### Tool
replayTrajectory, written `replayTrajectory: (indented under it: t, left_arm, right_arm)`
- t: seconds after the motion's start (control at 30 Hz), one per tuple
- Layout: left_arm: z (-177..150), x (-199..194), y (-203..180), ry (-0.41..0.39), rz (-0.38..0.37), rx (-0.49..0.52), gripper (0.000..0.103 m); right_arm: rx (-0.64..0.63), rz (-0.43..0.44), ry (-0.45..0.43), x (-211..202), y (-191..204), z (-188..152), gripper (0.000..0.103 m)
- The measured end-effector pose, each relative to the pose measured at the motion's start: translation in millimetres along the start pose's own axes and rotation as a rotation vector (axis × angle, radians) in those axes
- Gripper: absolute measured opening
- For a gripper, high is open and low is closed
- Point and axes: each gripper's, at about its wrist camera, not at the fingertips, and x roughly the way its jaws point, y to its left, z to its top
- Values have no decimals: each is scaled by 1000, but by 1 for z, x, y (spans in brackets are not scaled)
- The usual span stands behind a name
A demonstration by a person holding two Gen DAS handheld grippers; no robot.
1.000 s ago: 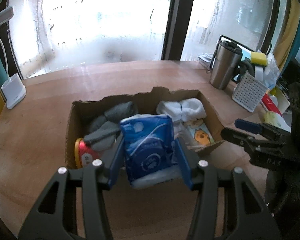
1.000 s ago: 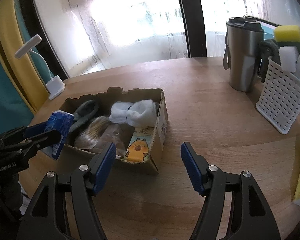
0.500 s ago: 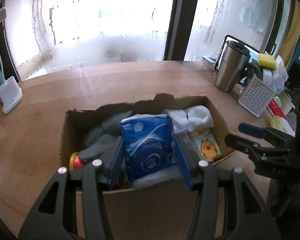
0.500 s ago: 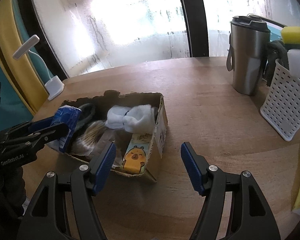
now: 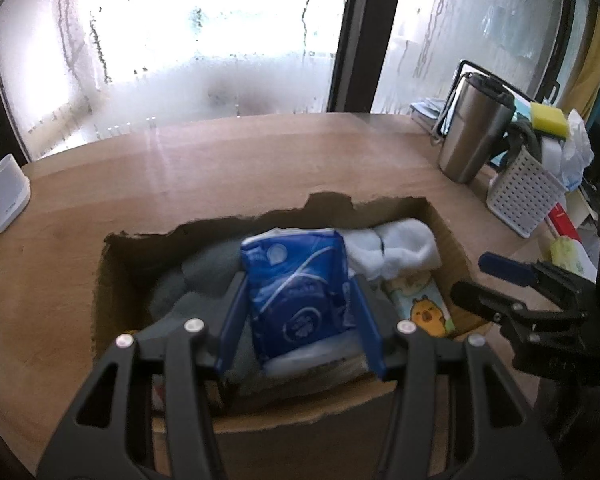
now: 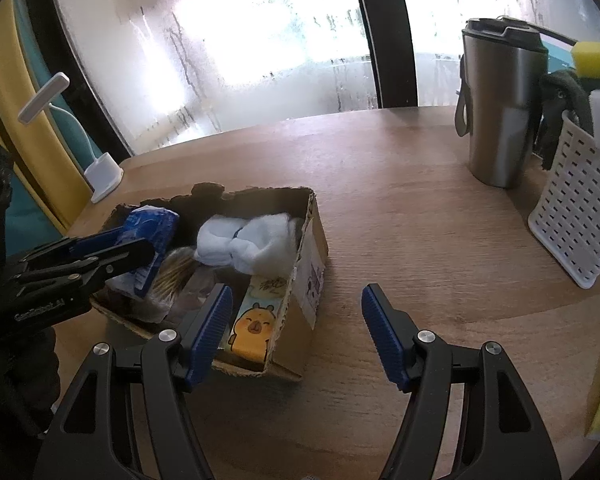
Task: Organize objects
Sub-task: 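Lift the tissue pack with the left tool and carry it over the box, then lower the tissue pack into the box and open the left tool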
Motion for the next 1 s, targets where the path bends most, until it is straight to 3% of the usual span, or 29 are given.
replayTrajectory:
  t: [0.73,1.0]
  left_arm:
    - [3,30,3,52,2,-16,53]
    - [4,19,1,18,-20,-16,67]
  right_arm:
    - [6,-1,19,12,-7,2,70]
    - [0,-8,10,8,-2,2,70]
